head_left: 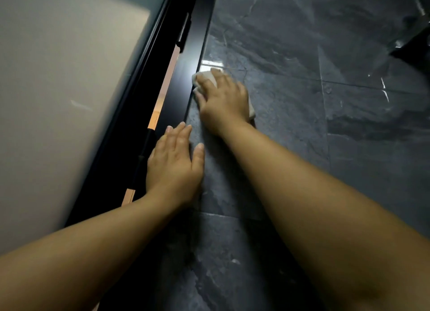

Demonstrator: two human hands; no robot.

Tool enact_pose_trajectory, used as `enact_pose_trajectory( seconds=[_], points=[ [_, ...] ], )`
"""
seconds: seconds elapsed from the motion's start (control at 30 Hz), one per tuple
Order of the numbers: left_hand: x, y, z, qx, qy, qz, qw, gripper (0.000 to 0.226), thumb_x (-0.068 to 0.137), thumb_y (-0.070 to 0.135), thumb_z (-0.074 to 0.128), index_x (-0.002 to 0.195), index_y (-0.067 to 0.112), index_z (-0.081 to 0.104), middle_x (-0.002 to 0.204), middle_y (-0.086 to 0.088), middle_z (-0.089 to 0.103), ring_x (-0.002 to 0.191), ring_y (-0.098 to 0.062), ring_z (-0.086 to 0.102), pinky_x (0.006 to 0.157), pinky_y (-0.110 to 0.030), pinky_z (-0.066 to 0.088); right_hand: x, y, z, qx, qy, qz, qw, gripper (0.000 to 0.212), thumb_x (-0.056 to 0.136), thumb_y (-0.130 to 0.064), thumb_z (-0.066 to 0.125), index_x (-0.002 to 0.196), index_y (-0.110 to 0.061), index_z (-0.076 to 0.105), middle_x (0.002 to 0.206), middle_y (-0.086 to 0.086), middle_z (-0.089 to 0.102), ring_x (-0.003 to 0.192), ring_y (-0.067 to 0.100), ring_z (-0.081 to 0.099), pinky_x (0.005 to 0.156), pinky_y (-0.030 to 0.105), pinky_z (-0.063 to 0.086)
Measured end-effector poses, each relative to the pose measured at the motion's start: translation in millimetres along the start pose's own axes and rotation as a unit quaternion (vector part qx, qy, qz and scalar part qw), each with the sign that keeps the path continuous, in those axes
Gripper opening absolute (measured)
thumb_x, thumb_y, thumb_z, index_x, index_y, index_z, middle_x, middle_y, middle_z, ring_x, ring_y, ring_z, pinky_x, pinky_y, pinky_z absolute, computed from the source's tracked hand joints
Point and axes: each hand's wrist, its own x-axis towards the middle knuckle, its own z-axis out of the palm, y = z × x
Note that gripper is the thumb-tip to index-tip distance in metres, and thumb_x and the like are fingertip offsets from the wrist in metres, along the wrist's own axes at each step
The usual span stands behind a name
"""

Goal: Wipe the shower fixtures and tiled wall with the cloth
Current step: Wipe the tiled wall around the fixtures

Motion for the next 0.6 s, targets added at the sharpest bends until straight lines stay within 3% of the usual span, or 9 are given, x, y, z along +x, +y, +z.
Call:
enact_pose_trajectory(
  seconds=[0.17, 0.3, 0.37, 0.43, 0.5, 0.53, 0.6],
  points=[
    [-2.6, 8.2, -7.8, -0.143, 0.074, -0.027, 0.987, 0.064, 0.083, 0.044, 0.026, 0.134, 0.01, 0.043, 0.136, -0.011, 0.046, 0.128, -0.024, 0.036, 0.106, -0.027, 0.02, -95.9, -4.3, 1.6, 0.04, -0.014, -0.094, 0.995, 0.054, 0.089, -0.044, 0.028, 0.137, -0.026, 0.045, 0.15, 0.007, 0.034, 0.138, 0.027, 0.03, 0.109, 0.039, 0.011],
    [-21.7, 17.8, -4.4, -0.101, 0.045, -0.015, 0.994, 0.069, 0.078, 0.05, 0.02, 0.128, 0.011, 0.049, 0.131, -0.01, 0.048, 0.126, -0.027, 0.038, 0.103, -0.032, 0.024, -174.4, 16.5, -6.9, 0.013, -0.046, -0.238, 0.97, 0.059, 0.08, -0.041, 0.039, 0.132, -0.015, 0.05, 0.14, 0.011, 0.048, 0.131, 0.029, 0.043, 0.107, 0.046, 0.031],
    [-31.5, 22.1, -1.3, -0.074, 0.011, 0.006, 0.997, 0.072, 0.076, 0.051, 0.018, 0.126, 0.011, 0.051, 0.132, -0.009, 0.048, 0.128, -0.027, 0.037, 0.104, -0.035, 0.026, -192.3, 46.1, -17.5, 0.006, -0.051, -0.353, 0.934, 0.046, 0.089, -0.041, 0.04, 0.129, -0.021, 0.053, 0.139, 0.011, 0.049, 0.131, 0.028, 0.044, 0.107, 0.045, 0.033],
    [-38.8, 25.1, 1.6, -0.05, -0.022, 0.033, 0.998, 0.073, 0.076, 0.052, 0.018, 0.125, 0.012, 0.053, 0.133, -0.007, 0.047, 0.128, -0.025, 0.036, 0.105, -0.034, 0.026, -189.9, 80.7, -29.0, 0.006, -0.07, -0.409, 0.91, 0.042, 0.095, -0.043, 0.037, 0.132, -0.028, 0.05, 0.144, 0.007, 0.043, 0.133, 0.025, 0.04, 0.11, 0.041, 0.028],
    [-41.8, 26.6, 3.3, -0.038, -0.036, 0.063, 0.997, 0.073, 0.076, 0.053, 0.019, 0.123, 0.012, 0.055, 0.132, -0.007, 0.048, 0.129, -0.026, 0.036, 0.107, -0.033, 0.024, -168.7, 121.5, -36.3, 0.012, -0.069, -0.352, 0.933, 0.043, 0.096, -0.047, 0.036, 0.133, -0.03, 0.047, 0.146, 0.005, 0.041, 0.133, 0.024, 0.04, 0.11, 0.041, 0.029],
    [-39.8, 29.4, 4.7, -0.041, -0.042, 0.071, 0.996, 0.074, 0.076, 0.054, 0.018, 0.123, 0.012, 0.055, 0.133, -0.007, 0.048, 0.13, -0.025, 0.035, 0.108, -0.032, 0.024, -151.2, 145.0, -41.3, 0.012, -0.042, -0.275, 0.96, 0.045, 0.096, -0.051, 0.034, 0.133, -0.03, 0.047, 0.146, 0.005, 0.042, 0.132, 0.024, 0.041, 0.109, 0.043, 0.032],
    [-34.9, 34.8, 6.4, -0.047, -0.056, 0.074, 0.995, 0.077, 0.074, 0.057, 0.015, 0.125, 0.013, 0.054, 0.135, -0.005, 0.046, 0.132, -0.023, 0.033, 0.109, -0.033, 0.023, -116.8, 183.4, -51.9, -0.012, 0.009, -0.043, 0.999, 0.053, 0.092, -0.058, 0.028, 0.135, -0.032, 0.045, 0.148, 0.002, 0.038, 0.133, 0.025, 0.039, 0.107, 0.046, 0.032]
  ],
)
